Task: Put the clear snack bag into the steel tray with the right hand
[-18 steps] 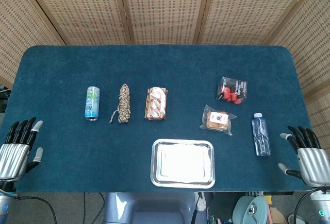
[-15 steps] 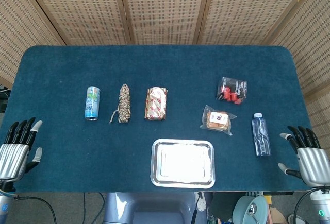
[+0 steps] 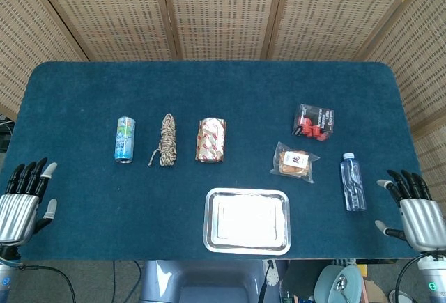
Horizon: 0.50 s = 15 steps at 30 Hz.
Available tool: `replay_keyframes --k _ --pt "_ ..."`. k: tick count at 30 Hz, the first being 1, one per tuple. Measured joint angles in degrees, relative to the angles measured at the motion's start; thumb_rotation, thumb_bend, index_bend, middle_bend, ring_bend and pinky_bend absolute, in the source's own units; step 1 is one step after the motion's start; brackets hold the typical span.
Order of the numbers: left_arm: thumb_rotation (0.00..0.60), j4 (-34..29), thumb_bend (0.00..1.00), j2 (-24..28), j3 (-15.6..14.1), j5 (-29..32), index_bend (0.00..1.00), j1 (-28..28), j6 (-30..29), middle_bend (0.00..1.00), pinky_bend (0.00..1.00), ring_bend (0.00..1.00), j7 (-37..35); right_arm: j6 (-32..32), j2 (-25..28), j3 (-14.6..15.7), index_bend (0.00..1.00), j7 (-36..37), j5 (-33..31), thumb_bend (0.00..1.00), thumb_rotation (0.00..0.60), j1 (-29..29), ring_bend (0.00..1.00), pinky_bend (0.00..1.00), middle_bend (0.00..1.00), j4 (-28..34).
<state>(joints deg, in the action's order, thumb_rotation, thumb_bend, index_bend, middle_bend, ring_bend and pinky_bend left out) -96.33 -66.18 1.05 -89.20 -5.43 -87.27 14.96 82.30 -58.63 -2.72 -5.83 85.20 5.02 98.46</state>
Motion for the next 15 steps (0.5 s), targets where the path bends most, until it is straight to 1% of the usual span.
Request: replay_keyframes --k 10,15 --pt "0.600 -0.6 0.50 -0.3 0.3 0.4 0.03 -0.6 1.1 0.00 0.00 0.00 1.1 -2.3 0.3 -0.3 0.21 -0.2 -1.2 0.15 0.600 1.1 0.00 0.00 0.09 0.0" --pt "0.600 -0.7 0.50 -0.3 0.6 1.0 0.03 -0.8 1.4 0.00 0.00 0.00 1.3 -5.5 0.4 -0.9 0.21 -0.3 -2.1 0.16 0.600 3.0 0.00 0.00 0.09 0.0"
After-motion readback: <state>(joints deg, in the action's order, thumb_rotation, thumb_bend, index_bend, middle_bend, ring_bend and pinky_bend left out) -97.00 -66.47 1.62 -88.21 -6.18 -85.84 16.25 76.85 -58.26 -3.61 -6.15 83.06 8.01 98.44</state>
